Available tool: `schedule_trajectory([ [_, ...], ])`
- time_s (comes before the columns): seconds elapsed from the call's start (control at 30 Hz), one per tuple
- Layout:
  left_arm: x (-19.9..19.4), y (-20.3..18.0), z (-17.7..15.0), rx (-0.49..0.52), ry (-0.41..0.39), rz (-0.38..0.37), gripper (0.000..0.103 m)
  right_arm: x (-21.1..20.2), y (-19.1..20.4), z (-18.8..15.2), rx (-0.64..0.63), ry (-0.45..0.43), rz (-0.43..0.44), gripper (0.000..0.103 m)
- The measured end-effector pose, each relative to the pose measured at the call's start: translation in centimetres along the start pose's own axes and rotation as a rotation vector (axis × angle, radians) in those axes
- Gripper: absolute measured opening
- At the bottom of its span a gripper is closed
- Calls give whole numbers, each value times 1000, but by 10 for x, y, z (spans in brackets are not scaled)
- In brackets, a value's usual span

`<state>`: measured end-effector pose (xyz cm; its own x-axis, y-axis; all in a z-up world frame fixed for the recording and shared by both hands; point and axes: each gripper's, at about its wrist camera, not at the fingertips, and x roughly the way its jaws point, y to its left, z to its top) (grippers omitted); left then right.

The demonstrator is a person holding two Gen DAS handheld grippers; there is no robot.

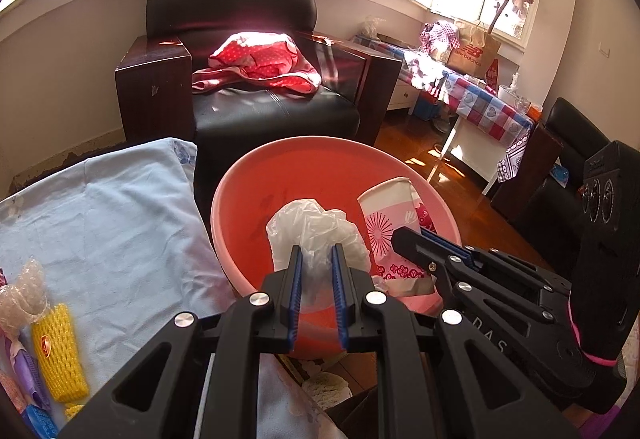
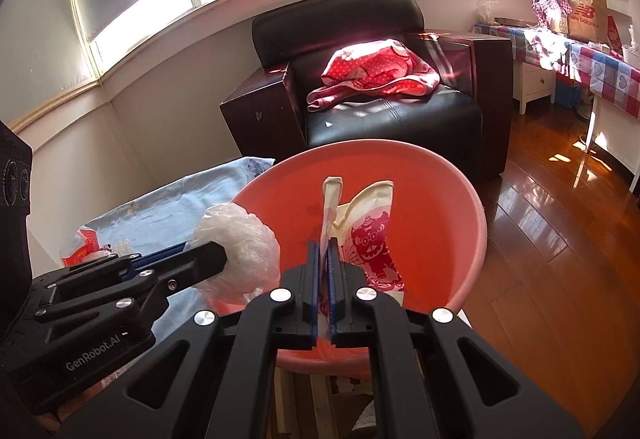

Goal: Collect trash
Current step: 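Open both grippers to drop the bag and cup into the bucket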

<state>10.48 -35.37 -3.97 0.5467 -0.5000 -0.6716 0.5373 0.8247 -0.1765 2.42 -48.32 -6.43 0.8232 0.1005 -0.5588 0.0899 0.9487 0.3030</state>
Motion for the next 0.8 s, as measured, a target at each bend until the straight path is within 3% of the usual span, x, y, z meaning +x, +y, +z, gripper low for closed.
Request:
schedule_trajectory([
  [0.13,12,4,-3,-18,34,9,17,6,-3,-3,11,20,1,4],
  [0.3,15,5,-5,-16,30,19,43,14,-9,-5,35,50,-20,5],
  [0.53,0,2,-4,-8,-5,0,45,17,-12,-6,61,59,-37,5],
  [0.67,-12,0,-3,-2,-28,-17,45,13,-14,-5,68,45,-41,24],
  [0.8,-30,2,-1,-2,-59,-41,46,2,-8,-3,60,23,-30,25],
])
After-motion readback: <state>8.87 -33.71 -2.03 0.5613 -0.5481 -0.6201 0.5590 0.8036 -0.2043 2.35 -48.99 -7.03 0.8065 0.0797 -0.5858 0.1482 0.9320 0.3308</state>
